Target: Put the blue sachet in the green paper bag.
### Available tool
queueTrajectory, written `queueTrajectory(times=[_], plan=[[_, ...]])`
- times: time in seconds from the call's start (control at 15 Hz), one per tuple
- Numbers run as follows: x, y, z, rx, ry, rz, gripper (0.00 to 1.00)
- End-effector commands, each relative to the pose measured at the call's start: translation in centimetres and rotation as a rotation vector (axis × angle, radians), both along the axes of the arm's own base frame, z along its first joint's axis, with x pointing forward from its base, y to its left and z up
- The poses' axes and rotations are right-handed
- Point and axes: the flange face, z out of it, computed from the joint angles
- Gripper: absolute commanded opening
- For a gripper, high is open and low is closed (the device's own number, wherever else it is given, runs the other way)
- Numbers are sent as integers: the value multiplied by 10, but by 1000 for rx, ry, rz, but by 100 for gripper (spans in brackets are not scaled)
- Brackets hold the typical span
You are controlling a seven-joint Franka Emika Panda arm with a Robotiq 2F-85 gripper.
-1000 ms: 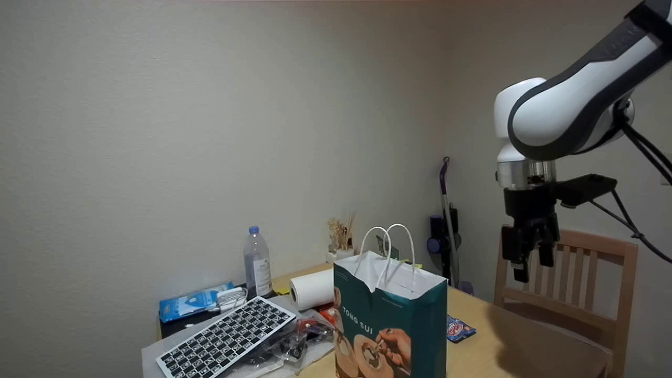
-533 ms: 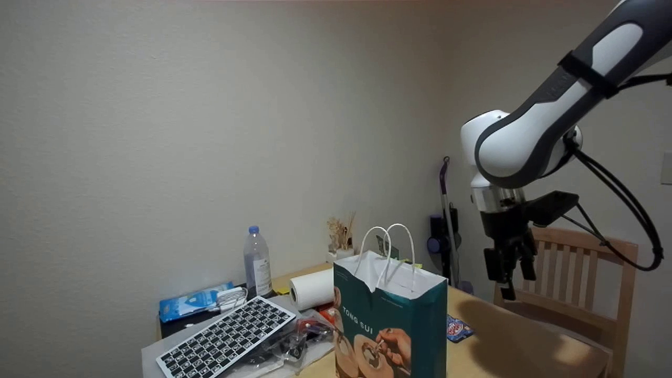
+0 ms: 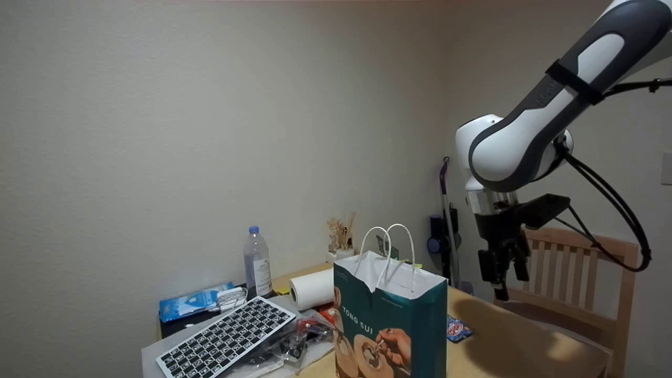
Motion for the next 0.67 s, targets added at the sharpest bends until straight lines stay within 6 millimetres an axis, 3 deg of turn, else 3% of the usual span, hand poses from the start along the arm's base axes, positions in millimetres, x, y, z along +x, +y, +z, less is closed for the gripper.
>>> queueTrajectory(times=[0.0, 0.2, 0.27, 0.6], plan=[[14, 6, -12, -23, -16, 102, 100], [22, 0, -13, -96, -42, 101, 100], [14, 6, -11, -52, -19, 92, 100], [25, 3, -15, -53, -33, 91, 100]])
